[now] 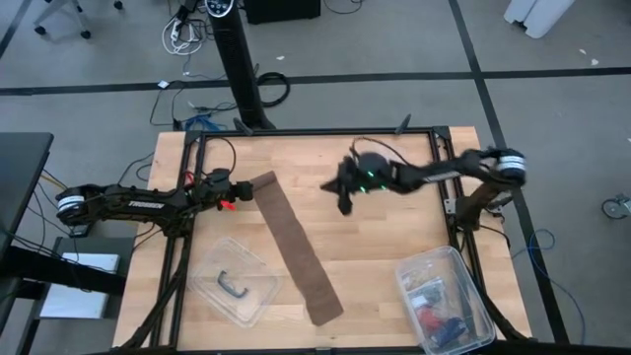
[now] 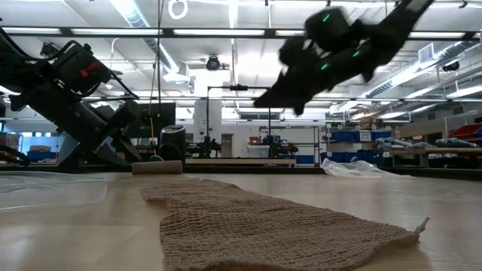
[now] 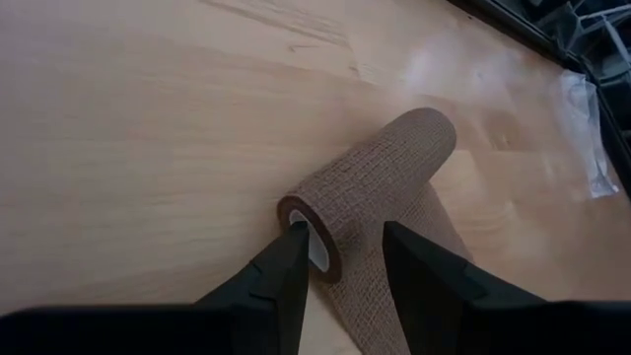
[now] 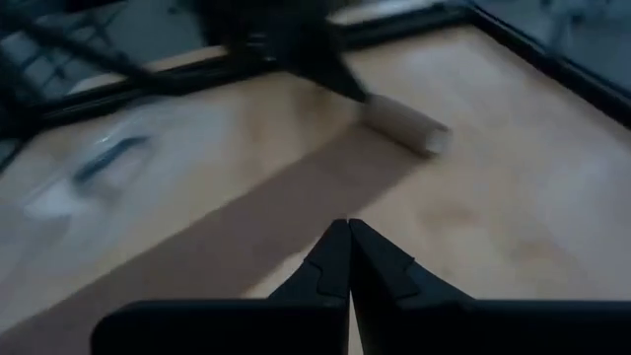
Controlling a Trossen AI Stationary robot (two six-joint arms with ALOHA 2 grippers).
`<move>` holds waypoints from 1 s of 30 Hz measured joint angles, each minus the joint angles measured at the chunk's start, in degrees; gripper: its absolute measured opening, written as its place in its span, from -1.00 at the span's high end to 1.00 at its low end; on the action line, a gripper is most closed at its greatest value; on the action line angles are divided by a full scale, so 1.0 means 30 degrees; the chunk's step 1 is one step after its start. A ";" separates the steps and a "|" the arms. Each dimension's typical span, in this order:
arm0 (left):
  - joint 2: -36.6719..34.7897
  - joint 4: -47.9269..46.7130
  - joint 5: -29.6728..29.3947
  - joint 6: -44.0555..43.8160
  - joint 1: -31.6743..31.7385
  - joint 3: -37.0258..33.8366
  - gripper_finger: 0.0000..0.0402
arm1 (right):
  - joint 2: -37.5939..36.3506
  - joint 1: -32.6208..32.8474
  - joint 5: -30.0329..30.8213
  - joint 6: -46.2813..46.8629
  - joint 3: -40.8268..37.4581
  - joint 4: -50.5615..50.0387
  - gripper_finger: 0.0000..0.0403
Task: Roll bandage
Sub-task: Roll the brown bandage
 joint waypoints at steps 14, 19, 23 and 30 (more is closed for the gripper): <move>0.0015 -0.0061 0.0597 0.0620 0.0501 0.0007 0.32 | 0.9663 -0.1604 -0.2141 0.1433 1.0188 -0.1708 1.00; 0.0014 0.0049 0.0583 0.0634 0.0501 0.0007 0.32 | 1.0752 -0.1271 0.0083 0.1234 1.2575 -0.3691 1.00; 0.0015 0.0067 0.0856 0.0634 0.0494 0.0018 0.32 | 1.1667 -0.1060 0.1286 0.1693 1.4256 -0.5505 1.00; 0.0015 0.0042 0.1093 0.1039 0.0494 0.0022 0.32 | 1.2165 -0.0138 0.4834 0.1896 1.5862 -0.6708 1.00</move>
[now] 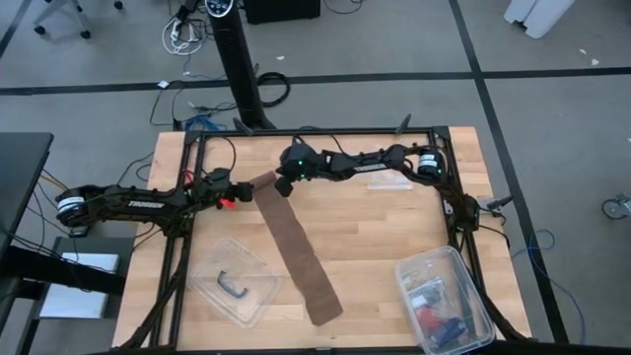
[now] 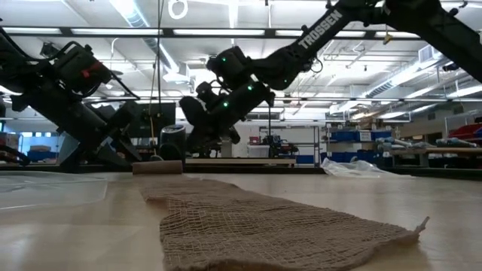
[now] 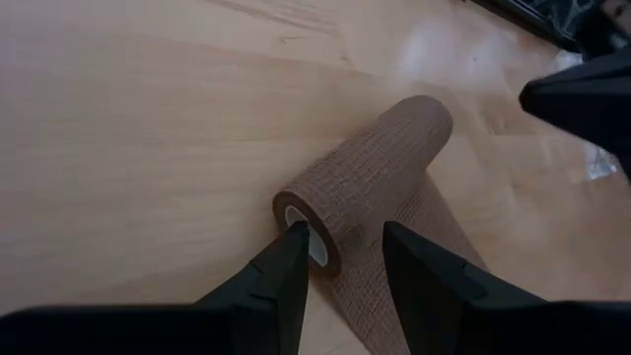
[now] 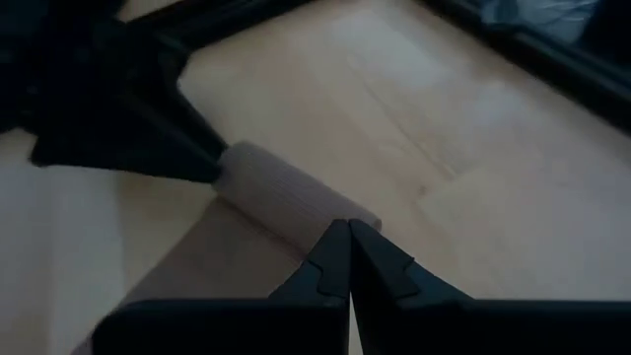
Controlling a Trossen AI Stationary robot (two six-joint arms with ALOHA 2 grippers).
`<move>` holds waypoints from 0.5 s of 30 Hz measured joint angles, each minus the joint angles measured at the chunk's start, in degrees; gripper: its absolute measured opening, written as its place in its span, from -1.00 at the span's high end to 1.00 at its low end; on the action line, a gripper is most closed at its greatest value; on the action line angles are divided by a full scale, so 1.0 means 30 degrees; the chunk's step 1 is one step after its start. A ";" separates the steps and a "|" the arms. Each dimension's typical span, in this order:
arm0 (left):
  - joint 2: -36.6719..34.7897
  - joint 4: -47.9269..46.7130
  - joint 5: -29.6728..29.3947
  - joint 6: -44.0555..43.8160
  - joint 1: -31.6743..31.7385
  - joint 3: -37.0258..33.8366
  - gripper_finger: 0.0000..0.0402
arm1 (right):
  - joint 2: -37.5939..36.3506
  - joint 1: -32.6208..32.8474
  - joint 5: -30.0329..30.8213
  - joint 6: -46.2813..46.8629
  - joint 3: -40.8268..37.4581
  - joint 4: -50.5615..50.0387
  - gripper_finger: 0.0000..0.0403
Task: Roll bandage
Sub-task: Roll the brown bandage
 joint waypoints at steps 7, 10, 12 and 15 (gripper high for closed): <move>0.0000 0.0025 -0.0022 0.0343 0.0000 -0.0007 0.32 | 0.0220 0.0409 0.1893 0.1918 -0.0007 0.0286 1.00; 0.0000 0.0027 -0.0022 0.0516 0.0000 0.0000 0.32 | 0.0770 0.0334 0.1337 0.2871 -0.0078 0.0575 1.00; 0.0000 0.0012 -0.0022 0.0534 0.0000 -0.0007 0.32 | 0.0901 0.0326 0.1362 0.3056 -0.0039 0.0783 1.00; 0.0000 0.0026 -0.0029 0.0583 0.0000 -0.0007 0.32 | 0.0905 0.0304 0.1419 0.3370 0.0000 0.0698 1.00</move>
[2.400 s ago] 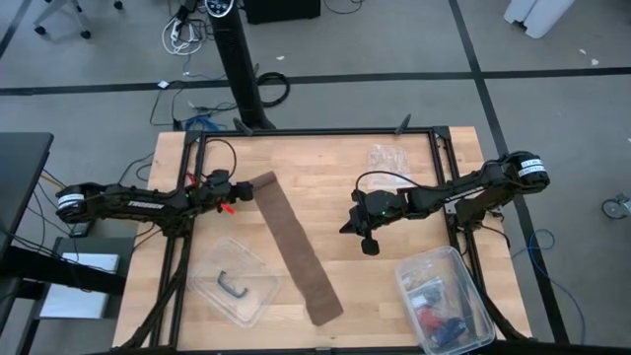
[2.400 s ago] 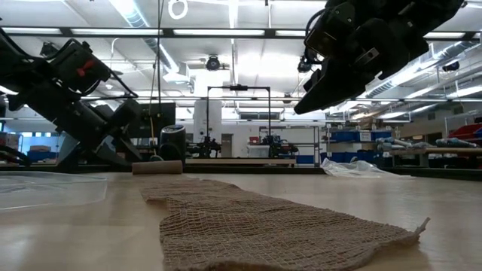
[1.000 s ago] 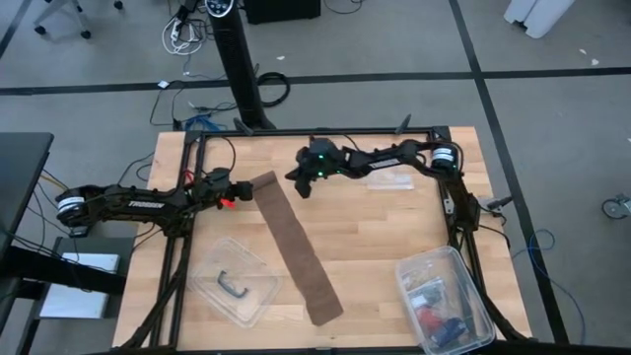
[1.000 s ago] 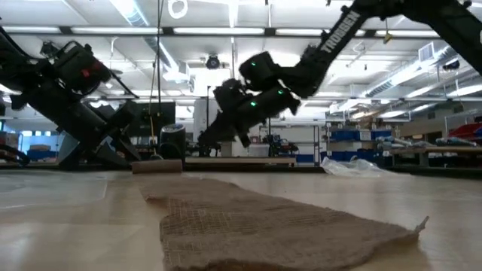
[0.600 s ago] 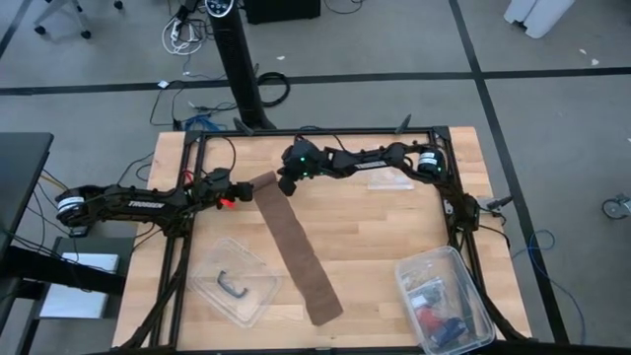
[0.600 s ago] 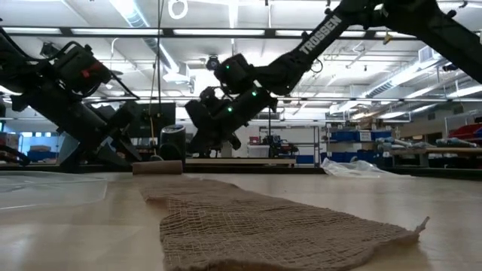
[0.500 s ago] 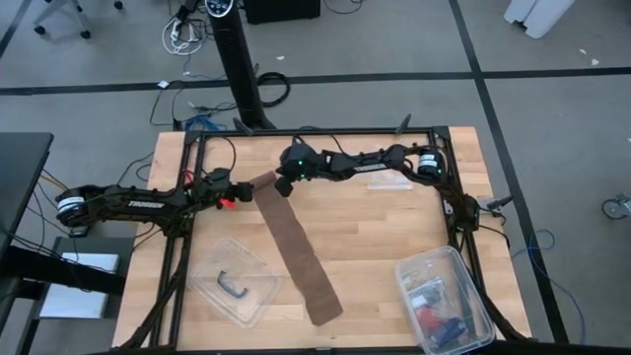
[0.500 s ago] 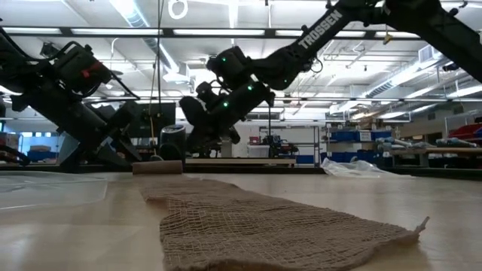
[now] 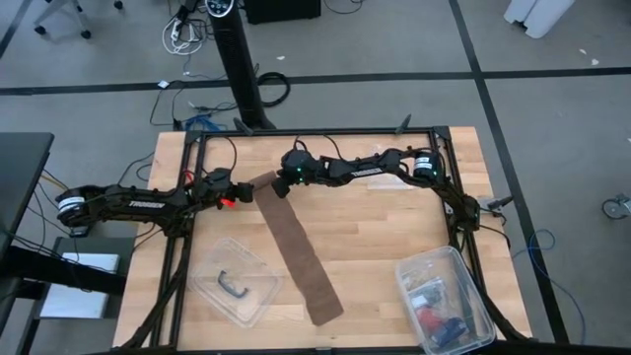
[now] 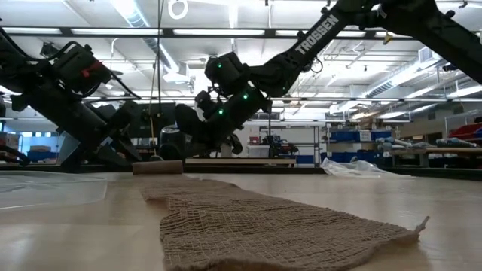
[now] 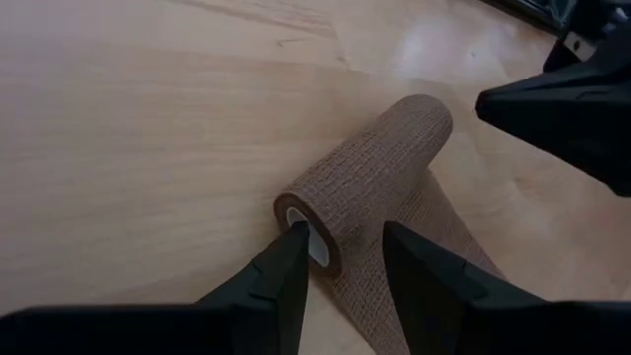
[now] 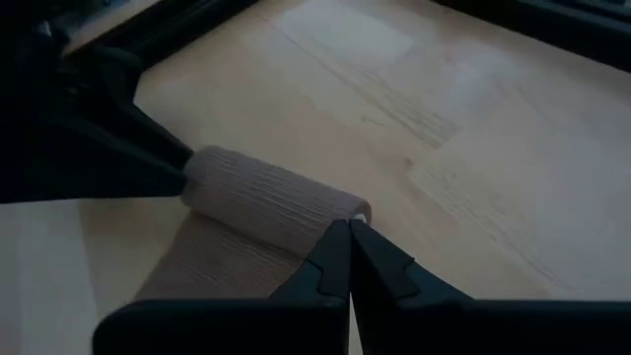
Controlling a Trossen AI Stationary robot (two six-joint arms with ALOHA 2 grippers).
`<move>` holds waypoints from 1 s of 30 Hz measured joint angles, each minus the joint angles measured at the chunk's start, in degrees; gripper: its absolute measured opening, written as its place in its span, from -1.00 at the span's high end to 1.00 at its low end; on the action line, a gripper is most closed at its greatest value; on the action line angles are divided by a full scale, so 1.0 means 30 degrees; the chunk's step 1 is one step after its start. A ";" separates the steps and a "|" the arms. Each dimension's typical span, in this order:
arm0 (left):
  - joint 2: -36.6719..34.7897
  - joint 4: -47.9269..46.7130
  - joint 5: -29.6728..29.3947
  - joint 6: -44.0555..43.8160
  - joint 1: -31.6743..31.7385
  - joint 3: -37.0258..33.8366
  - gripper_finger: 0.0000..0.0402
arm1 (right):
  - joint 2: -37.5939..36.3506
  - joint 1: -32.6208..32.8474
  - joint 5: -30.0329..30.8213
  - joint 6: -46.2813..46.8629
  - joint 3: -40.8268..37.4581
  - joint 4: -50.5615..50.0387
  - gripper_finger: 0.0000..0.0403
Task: Roll bandage
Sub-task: Roll the brown bandage
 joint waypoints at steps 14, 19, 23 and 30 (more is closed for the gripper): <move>0.0000 0.0553 0.0371 0.0321 0.0000 0.0000 0.32 | 0.0028 0.0000 -0.0490 0.0347 -0.0007 -0.0105 1.00; -0.0007 0.0898 0.0466 0.0419 -0.0001 0.0000 0.32 | 0.0028 0.0000 -0.0627 0.0356 -0.0007 -0.0182 1.00; -0.0007 0.0783 0.0474 0.0441 0.0000 0.0000 0.32 | 0.0028 0.0000 -0.0668 0.0317 -0.0007 -0.0189 1.00; -0.0007 -0.0254 0.0448 0.0441 0.0000 0.0000 0.32 | 0.0033 0.0000 -0.0662 0.0284 -0.0022 -0.0332 1.00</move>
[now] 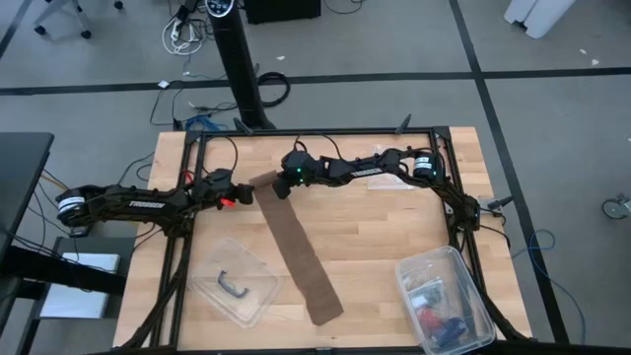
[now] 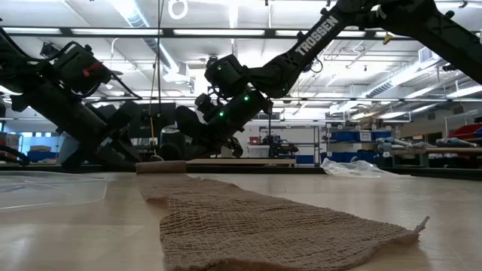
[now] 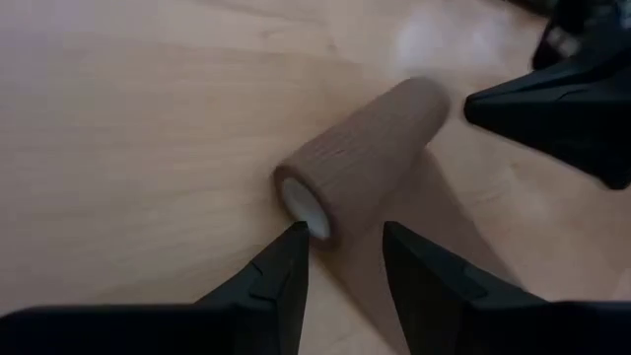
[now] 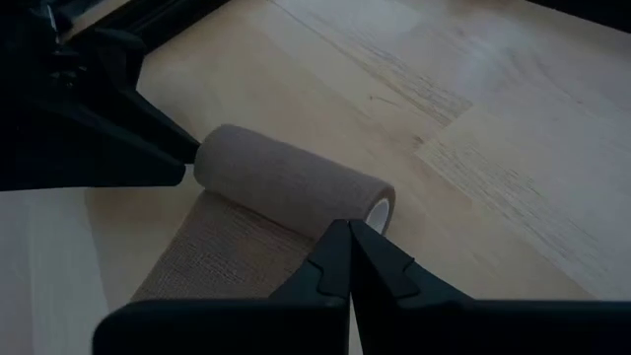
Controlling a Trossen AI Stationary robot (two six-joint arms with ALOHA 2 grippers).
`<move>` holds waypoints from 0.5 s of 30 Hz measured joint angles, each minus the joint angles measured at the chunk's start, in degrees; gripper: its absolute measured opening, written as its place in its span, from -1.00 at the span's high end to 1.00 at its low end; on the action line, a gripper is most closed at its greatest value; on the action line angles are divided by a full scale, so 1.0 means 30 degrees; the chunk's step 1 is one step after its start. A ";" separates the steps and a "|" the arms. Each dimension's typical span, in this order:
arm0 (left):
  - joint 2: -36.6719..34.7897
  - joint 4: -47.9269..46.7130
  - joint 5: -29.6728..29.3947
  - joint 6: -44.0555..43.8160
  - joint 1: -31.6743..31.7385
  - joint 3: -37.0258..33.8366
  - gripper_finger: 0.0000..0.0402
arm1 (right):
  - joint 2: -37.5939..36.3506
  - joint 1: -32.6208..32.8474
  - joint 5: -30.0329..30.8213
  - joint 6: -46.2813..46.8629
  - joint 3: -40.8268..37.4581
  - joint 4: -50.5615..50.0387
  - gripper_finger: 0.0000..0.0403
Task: Roll bandage
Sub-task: Roll the brown bandage
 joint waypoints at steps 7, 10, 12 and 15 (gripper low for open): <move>0.0000 0.0424 -0.0136 -0.0222 -0.0007 0.0000 0.32 | 0.0002 -0.0007 0.0000 -0.0140 -0.0007 0.0101 1.00; 0.0000 0.0695 -0.0150 -0.0574 -0.0007 0.0000 0.32 | 0.0002 -0.0007 0.0000 -0.0192 -0.0007 0.0209 1.00; 0.0000 0.0688 -0.0196 -0.0699 0.0000 0.0000 0.32 | 0.0002 -0.0007 -0.0013 -0.0195 -0.0007 0.0216 1.00; 0.0231 0.0762 -0.0230 -0.1003 0.0000 0.0000 0.32 | 0.0010 -0.0007 -0.0168 -0.0200 -0.0007 0.0316 1.00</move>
